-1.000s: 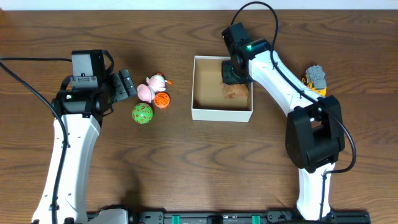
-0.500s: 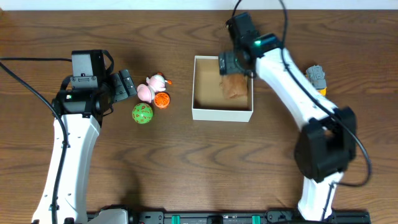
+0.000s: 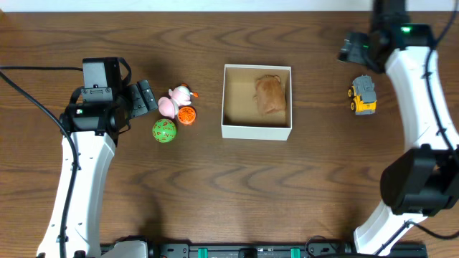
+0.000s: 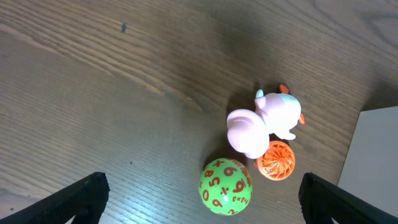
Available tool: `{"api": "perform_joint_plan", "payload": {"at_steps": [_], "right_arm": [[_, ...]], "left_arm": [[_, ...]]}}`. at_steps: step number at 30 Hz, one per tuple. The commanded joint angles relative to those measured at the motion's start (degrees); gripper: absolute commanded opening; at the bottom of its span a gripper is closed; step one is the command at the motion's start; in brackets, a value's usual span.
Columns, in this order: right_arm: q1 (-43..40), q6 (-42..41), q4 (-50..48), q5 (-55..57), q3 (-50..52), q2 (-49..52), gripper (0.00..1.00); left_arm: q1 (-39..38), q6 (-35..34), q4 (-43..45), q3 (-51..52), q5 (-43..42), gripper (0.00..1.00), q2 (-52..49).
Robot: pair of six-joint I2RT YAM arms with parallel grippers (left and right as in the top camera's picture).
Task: Pack container
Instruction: 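Move the right gripper to the yellow toy truck and grasp it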
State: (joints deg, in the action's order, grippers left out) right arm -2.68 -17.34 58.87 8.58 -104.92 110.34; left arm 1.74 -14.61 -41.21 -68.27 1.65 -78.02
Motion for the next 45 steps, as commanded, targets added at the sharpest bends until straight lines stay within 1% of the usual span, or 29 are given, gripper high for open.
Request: {"api": "perform_joint_plan", "payload": {"at_steps": [1, 4, 9, 14, 16, 21, 28, 32, 35, 40, 43, 45], "right_arm": [[-2.75, 2.08, 1.01, -2.43, 0.15, 2.86, 0.94], [-4.39, 6.88, 1.18, -4.04, 0.15, 5.75, 0.95], [-5.11, 12.68, 0.04, -3.89, 0.15, 10.05, 0.97], [-5.68, 13.2, -0.02, -4.09, 0.15, 13.55, 0.92], [-5.95, 13.18, 0.04, -4.11, 0.15, 14.49, 0.88], [-6.64, 13.14, 0.04, -4.33, 0.2, 16.55, 0.83], [-6.69, 13.14, -0.15, -5.05, 0.22, 17.33, 0.66], [-6.69, 13.14, -0.44, -5.05, 0.63, 17.4, 0.59], [-6.69, 13.16, -0.52, -5.03, 0.9, 17.4, 0.45], [-6.49, 13.11, -0.04, -5.05, 0.5, 17.35, 0.33], [-5.68, 13.14, 0.94, -5.49, -0.61, 16.52, 0.27], [-4.59, 13.16, 1.42, -5.86, -1.62, 15.19, 0.25]], "left_arm": [[0.22, -0.09, -0.13, -1.33, -0.17, 0.98, -0.04], [0.24, -0.11, -0.13, -1.33, -0.17, 0.98, -0.04], [0.24, -0.09, -0.15, -1.33, -0.17, 0.98, -0.04], [0.24, -0.11, -0.15, -1.33, -0.17, 0.98, -0.04], [0.22, -0.09, -0.13, -1.33, -0.17, 0.98, -0.04], [0.24, -0.11, -0.15, -1.33, -0.17, 0.98, -0.04], [0.24, -0.11, -0.15, -1.33, -0.17, 0.98, -0.04], [0.22, -0.11, -0.13, -1.33, -0.17, 0.98, -0.04], [0.22, -0.09, -0.15, -1.33, -0.17, 0.98, -0.04], [0.24, -0.11, -0.13, -1.33, -0.17, 0.98, -0.02], [0.22, -0.09, -0.15, -1.33, -0.17, 0.98, -0.04], [0.24, -0.09, -0.13, -1.33, -0.17, 0.98, -0.04]]}}
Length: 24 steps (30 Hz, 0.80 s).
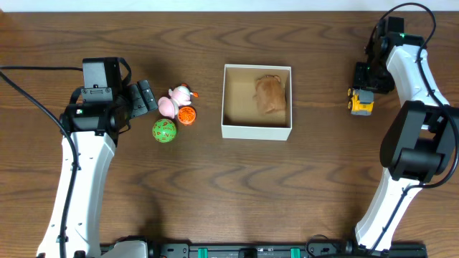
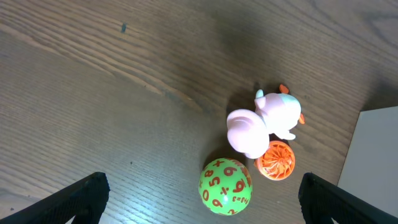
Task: Pack container
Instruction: 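Move the right gripper to the yellow toy truck and grasp it, then carry the truck into the box beside the plush and release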
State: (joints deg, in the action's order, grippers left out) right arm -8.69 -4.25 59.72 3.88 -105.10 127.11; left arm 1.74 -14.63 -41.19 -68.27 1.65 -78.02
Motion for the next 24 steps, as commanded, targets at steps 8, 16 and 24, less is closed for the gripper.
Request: {"api": "perform_joint_plan", "payload": {"at_steps": [8, 16, 24], "right_arm": [[9.46, 0.13, 0.66, -1.16, -6.16, -11.5, 0.17], [23.54, 6.67, -2.71, -3.21, -8.63, -19.78, 0.1], [35.32, 22.27, -3.3, -3.3, -8.39, -15.43, 0.06]], "left_arm": [[0.24, -0.07, -0.17, -1.33, -0.17, 0.98, -0.04], [0.22, -0.07, -0.15, -1.33, -0.17, 0.98, -0.04], [0.24, -0.07, -0.15, -1.33, -0.17, 0.98, -0.04]]}}
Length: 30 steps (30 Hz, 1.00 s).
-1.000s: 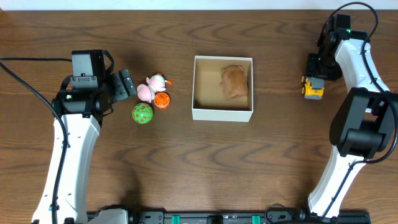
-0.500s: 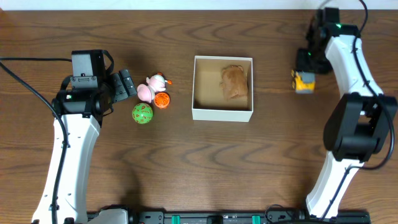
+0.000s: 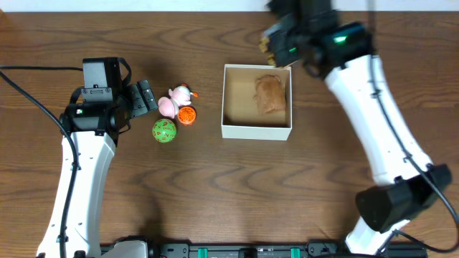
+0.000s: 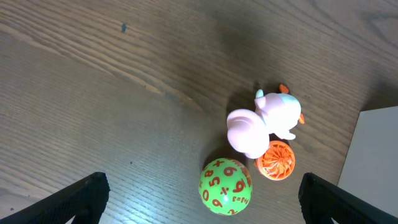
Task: Pack container
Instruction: 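Carry the truck into the box beside the plush and release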
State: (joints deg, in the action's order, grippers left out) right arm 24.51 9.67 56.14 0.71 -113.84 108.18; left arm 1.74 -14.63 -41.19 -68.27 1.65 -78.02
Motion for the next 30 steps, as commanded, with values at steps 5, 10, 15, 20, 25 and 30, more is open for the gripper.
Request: {"api": "perform_joint_plan", "payload": {"at_steps": [5, 10, 15, 20, 25, 30], "right_arm": [[5.33, 15.5, 0.04, -0.11, 0.35, 9.35, 0.01], [5.79, 27.06, -0.81, -0.22, 0.35, 14.34, 0.01], [5.79, 41.75, -1.16, -2.93, 0.35, 18.23, 0.01], [5.77, 45.24, -2.4, -5.33, 0.35, 21.14, 0.08], [5.88, 44.96, -3.69, -5.7, 0.35, 22.93, 0.24], [5.9, 36.35, -5.11, -0.87, -0.09, 21.18, 0.54]], "left_arm": [[0.24, -0.09, -0.15, -1.33, -0.17, 0.98, -0.04], [0.24, -0.09, -0.17, -1.33, -0.17, 0.98, -0.04], [0.24, -0.09, -0.17, -1.33, -0.17, 0.98, -0.04], [0.24, -0.07, -0.15, -1.33, -0.17, 0.98, -0.04], [0.22, -0.09, -0.17, -1.33, -0.17, 0.98, -0.04], [0.22, -0.09, -0.17, -1.33, -0.17, 0.98, -0.04]]}}
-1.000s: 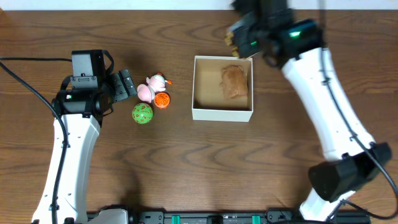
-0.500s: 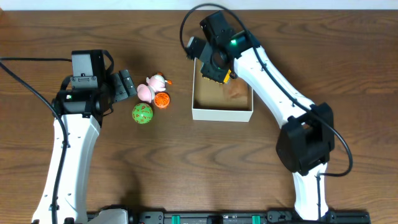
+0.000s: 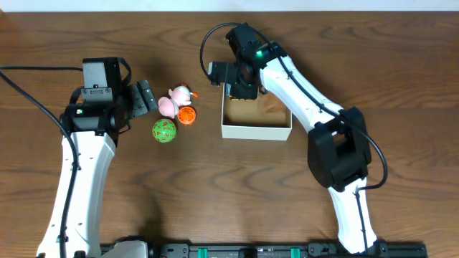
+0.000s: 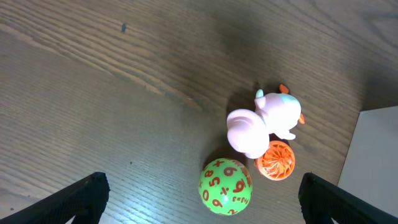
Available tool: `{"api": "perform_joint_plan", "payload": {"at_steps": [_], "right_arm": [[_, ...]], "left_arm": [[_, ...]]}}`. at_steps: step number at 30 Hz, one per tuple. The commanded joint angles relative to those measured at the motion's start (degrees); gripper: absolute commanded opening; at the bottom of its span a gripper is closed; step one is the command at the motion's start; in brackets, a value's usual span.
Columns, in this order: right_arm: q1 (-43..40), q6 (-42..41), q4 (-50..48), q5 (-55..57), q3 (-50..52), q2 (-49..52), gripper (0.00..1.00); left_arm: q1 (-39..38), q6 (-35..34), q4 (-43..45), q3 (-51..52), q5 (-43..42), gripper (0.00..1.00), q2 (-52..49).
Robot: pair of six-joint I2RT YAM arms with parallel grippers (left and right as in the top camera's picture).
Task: Pack container
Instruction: 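Carry the truck into the box beside the plush and release, then reach the left gripper to the pink-and-white figure and grasp it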
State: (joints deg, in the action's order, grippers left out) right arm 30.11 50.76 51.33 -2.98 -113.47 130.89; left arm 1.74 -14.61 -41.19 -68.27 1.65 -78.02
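Observation:
A white box (image 3: pixel 256 132) stands mid-table with a brown plush (image 3: pixel 276 106) inside on the right. My right gripper (image 3: pixel 239 84) hangs over the box's left half, shut on the yellow toy truck (image 3: pixel 237 97), of which only a bit shows beneath it. Left of the box lie a pink-and-white toy (image 3: pixel 176 99) (image 4: pixel 264 121), an orange ball (image 3: pixel 187 115) (image 4: pixel 275 160) and a green number ball (image 3: pixel 163 130) (image 4: pixel 226 186). My left gripper (image 3: pixel 144 97) (image 4: pixel 199 202) is open, just left of these toys, holding nothing.
The box's white wall (image 4: pixel 377 163) shows at the right edge of the left wrist view. The right arm stretches from the front right across the table to the box. Bare wood lies around the box and toys.
My right gripper has moved from behind the box's far rim to over the box's left half. The left arm and the toys beside it have not moved.
The yellow truck stood on the table at far right with my right gripper behind it. Then the gripper was at the truck. Later the truck was off the table and the gripper was behind the box; now it is over the box.

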Motion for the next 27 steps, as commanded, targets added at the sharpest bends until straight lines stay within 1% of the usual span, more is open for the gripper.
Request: {"api": "perform_joint_plan", "payload": {"at_steps": [1, 5, 7, 11, 13, 15, 17, 19, 22, 27], "right_arm": [[0.31, -7.82, 0.13, 3.32, -0.57, -2.62, 0.99], [0.24, -15.65, 2.27, 3.8, -0.76, -8.68, 0.99], [-0.17, -20.9, 2.23, 3.8, -0.74, -12.2, 0.99], [-2.43, -30.12, 2.82, 3.89, -0.74, -18.82, 0.99], [-5.25, -37.7, 3.65, 3.78, -0.74, -21.62, 0.99], [-9.55, -47.32, 4.96, 3.02, -0.74, -23.63, 0.99], [-14.12, -53.79, 6.62, -0.33, -0.74, -24.5, 0.99], [-19.89, -59.08, 8.92, -6.25, -0.74, -24.55, 0.99], [-27.15, -63.43, 12.9, -11.93, -0.74, -23.82, 0.99], [-34.12, -66.62, 17.75, -13.14, -0.68, -22.18, 0.99]], "left_arm": [[0.24, -0.09, -0.17, -1.33, -0.17, 0.98, -0.02], [0.24, -0.09, -0.17, -1.33, -0.17, 0.98, -0.04], [0.22, -0.11, -0.15, -1.33, -0.17, 0.98, -0.04], [0.22, -0.44, 0.11, -1.33, -0.2, 0.98, -0.04], [0.22, -1.2, 0.42, -1.33, -0.68, 0.98, -0.04], [0.22, -1.18, -0.59, -1.33, -1.68, 0.98, -0.04], [0.22, -1.18, -1.38, -1.33, -1.73, 0.98, -0.04], [0.2, -1.09, -1.33, -1.33, -3.87, 0.98, -0.04], [-0.28, 2.12, -1.01, -1.33, -10.01, 0.99, -0.79], [-2.6, 4.74, -3.8, -1.33, -9.94, 0.95, -7.61]]}}
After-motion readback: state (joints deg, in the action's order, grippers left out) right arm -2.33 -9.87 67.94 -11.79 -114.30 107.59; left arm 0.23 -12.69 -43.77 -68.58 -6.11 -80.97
